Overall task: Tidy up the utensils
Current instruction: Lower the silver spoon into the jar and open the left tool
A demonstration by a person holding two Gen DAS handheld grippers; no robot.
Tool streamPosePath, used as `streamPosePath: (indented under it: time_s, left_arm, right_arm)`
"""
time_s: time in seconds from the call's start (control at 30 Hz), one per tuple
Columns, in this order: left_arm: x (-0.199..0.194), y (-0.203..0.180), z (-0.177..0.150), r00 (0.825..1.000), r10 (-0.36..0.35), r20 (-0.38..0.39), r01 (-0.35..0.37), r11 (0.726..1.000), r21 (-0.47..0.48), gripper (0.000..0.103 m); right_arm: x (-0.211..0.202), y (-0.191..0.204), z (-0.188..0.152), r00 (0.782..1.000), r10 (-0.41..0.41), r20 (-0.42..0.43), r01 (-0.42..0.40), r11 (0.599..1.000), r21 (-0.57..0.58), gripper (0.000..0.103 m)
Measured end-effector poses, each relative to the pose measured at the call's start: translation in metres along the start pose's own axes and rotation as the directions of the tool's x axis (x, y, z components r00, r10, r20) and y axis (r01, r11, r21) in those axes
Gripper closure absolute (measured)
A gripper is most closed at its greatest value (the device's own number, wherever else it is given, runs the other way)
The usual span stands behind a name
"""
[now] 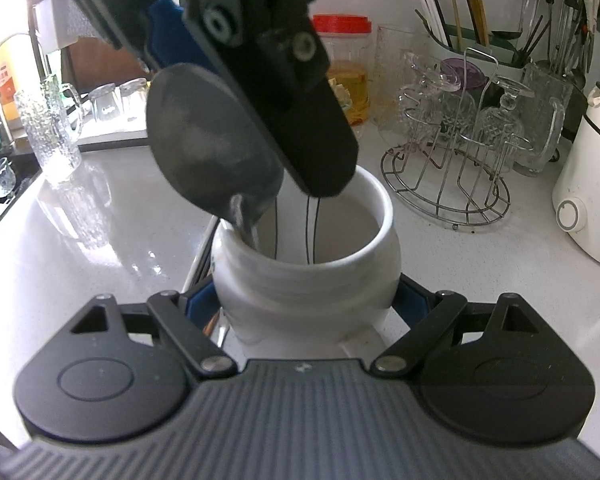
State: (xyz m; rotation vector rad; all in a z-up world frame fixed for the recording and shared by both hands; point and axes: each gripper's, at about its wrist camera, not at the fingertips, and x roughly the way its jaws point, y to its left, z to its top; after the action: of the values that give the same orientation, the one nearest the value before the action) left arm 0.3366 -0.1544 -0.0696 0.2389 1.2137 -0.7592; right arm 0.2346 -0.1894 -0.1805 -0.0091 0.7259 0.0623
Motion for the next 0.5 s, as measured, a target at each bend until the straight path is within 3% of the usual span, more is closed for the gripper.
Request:
streamPosePath:
  time_s: [0.3,0.5]
  left_arm:
    - [-0.015,0.005,0.001,0.997,-0.014,0.071,0.017,0.999,-0.044,0.073]
    - [-0.031,0.009,-0.002,0.986,0.014,0.163,-0.005,0.999,-0.054,0.072]
  right_arm:
    - [0.000,0.000,0.000,1.000,-0.001,0.001,0.001,1.000,0.003,0.012]
    - [0.000,0.002,0.001,1.000,-0.008,-0.003,0.008,1.000,-0.003,0.012]
